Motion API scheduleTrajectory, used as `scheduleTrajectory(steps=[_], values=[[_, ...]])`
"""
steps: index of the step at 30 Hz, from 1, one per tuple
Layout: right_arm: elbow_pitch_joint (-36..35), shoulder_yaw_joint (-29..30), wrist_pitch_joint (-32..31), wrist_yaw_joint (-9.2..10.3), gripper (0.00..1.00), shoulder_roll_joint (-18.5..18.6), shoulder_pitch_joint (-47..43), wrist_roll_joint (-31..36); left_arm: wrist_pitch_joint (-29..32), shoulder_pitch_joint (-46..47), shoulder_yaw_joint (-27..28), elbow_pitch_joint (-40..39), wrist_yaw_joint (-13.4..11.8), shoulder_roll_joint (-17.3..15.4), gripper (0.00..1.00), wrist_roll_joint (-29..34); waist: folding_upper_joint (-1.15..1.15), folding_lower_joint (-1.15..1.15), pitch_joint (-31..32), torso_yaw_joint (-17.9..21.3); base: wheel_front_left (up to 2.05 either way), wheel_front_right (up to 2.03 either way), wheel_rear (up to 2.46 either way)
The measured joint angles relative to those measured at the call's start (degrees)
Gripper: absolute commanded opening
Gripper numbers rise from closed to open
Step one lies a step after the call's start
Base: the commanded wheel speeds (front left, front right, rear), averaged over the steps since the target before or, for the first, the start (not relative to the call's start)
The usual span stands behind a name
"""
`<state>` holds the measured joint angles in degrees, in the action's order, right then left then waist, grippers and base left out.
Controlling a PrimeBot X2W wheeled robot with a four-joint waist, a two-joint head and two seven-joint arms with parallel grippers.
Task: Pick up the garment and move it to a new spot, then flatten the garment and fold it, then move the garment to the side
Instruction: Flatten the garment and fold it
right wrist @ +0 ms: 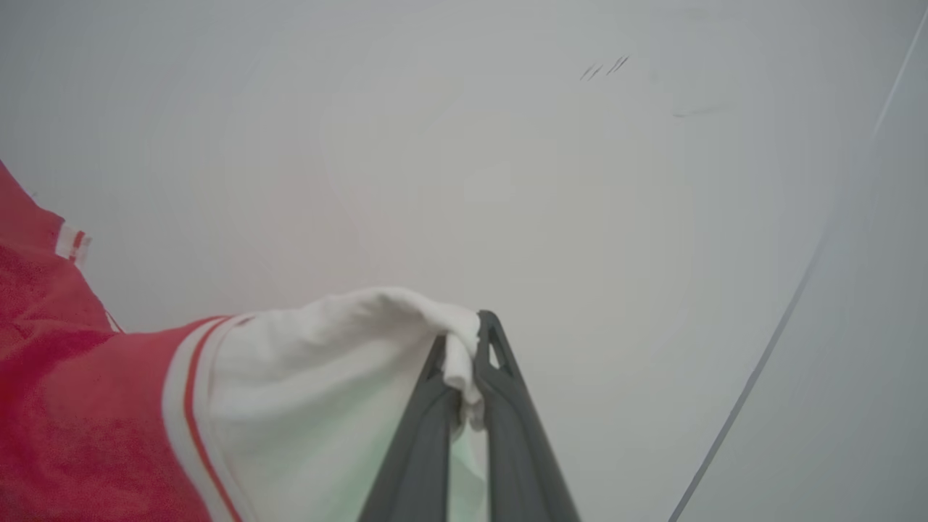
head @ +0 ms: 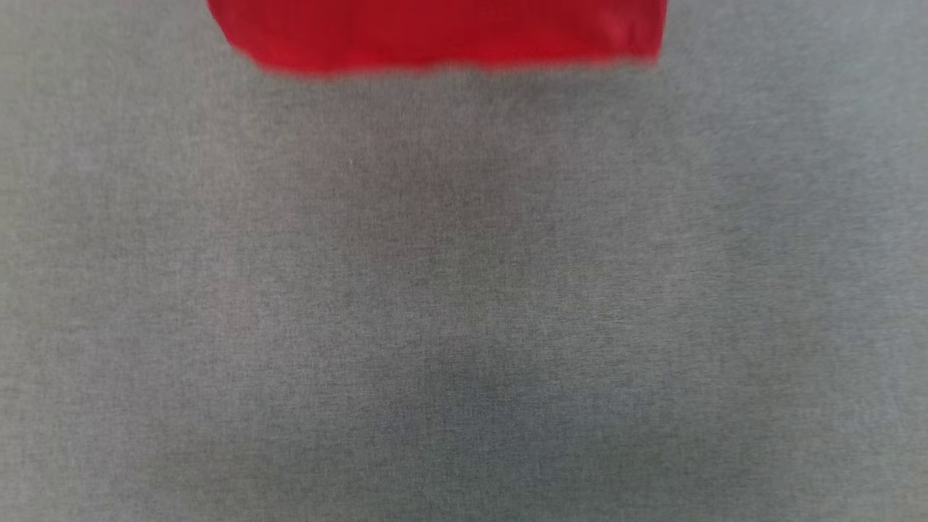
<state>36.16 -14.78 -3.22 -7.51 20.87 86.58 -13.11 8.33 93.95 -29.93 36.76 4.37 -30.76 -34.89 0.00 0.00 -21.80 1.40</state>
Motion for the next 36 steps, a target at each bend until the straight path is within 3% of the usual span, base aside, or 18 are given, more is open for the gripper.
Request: scheduleTrajectory(steps=[4, 7, 11, 19, 23, 28, 36], values=[[5.09, 3.3, 10.94, 0.01, 0.0, -1.38, 5.14, 9.29, -11.78, 4.14, -0.12, 3.66, 0.2, 1.52, 0.0, 3.25, 0.0, 0.0, -2.69, -0.64, 0.0, 0.0, 0.0], [7.8, 5.05, 15.5, 0.01, 0.0, -2.85, 6.8, 15.21, -18.9, 5.06, -0.56, 6.61, 0.99, 2.63, 0.0, 4.13, 0.0, 0.0, -4.11, -1.37, 0.0, 0.0, 0.0], [11.73, 5.69, 16.99, 0.01, 0.0, -4.19, 6.28, 19.19, -22.54, 4.03, -2.0, 10.16, 1.8, 3.07, 0.0, 5.7, 0.0, 0.0, -5.4, -2.39, 0.0, 0.0, 0.0], [18.19, 2.58, 17.61, 0.01, 0.0, -5.66, -2.68, 14.05, -23.24, -6.65, -4.6, 17.71, 2.77, 4.15, 0.0, 4.77, 0.0, 0.0, -5.32, -3.65, 0.0, 0.0, 0.0], [18.93, -0.76, 15.94, 0.01, 0.0, -6.13, -8.49, 6.91, -19.75, -11.72, -6.81, 20.41, 2.94, 5.37, 0.0, 1.74, 0.0, 0.0, -4.09, -3.9, 0.0, 0.0, 0.0], [14.74, -6.53, 9.17, 0.01, 0.0, -4.82, -16.57, -4.0, -8.67, -19.1, -10.33, 18.72, 2.96, 5.28, 0.0, -5.65, 0.0, 0.0, -2.02, -4.13, 0.0, 0.0, 0.0], [-4.83, -12.18, -3.34, 0.01, 0.0, 3.46, -32.54, -18.57, 5.48, -32.38, -13.78, 4.68, 2.96, -1.09, 0.0, -17.83, 0.0, 0.0, 0.69, -4.28, 0.0, 0.0, 0.0]])
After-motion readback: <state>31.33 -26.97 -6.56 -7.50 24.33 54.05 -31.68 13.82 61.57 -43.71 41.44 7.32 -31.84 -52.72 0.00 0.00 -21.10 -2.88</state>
